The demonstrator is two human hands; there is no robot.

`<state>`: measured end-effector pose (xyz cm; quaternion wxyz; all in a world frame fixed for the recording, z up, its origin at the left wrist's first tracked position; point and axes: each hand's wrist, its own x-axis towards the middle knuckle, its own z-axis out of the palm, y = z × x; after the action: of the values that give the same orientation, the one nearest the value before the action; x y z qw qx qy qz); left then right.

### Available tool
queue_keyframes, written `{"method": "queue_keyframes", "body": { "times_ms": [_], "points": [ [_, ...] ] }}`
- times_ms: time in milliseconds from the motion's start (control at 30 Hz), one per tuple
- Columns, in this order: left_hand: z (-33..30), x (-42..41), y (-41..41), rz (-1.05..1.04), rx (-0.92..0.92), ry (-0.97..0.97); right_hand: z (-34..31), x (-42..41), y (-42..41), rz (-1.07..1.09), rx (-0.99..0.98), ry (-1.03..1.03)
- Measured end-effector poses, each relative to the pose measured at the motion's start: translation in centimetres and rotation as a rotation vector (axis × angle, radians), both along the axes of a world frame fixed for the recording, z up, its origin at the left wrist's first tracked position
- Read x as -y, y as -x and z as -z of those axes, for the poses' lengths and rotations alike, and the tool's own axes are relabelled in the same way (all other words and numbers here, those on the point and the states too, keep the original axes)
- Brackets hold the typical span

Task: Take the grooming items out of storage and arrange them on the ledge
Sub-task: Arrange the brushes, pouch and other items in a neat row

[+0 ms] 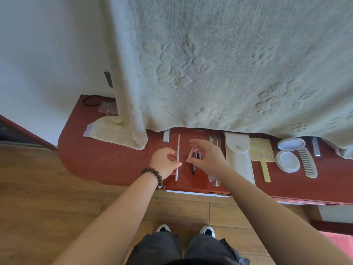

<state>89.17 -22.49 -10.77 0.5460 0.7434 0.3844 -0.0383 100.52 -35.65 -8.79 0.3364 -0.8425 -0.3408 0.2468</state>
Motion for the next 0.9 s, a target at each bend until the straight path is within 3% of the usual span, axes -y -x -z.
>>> {"method": "queue_keyframes", "body": {
  "times_ms": [133,267,533,767,900],
  "points": [
    [0.9,0.5,-0.7,-0.010,-0.050,-0.173,2.1,-0.3,-0.3,-0.070,0.122,0.092],
    [1.5,1.0,-1.1,0.059,-0.102,-0.322,2.6,-0.9,0.2,-0.055,0.107,0.135],
    [2.1,1.5,-1.7,0.158,-0.112,-0.424,2.8,-1.2,0.3,-0.118,0.179,0.143],
    [1.7,1.7,0.0,0.160,0.031,-0.545,3.3,0.2,-0.1,-0.104,0.205,0.042],
    [1.4,2.4,1.7,0.393,0.093,-0.655,3.1,2.7,0.4,-0.081,0.345,0.121]
  ]
}}
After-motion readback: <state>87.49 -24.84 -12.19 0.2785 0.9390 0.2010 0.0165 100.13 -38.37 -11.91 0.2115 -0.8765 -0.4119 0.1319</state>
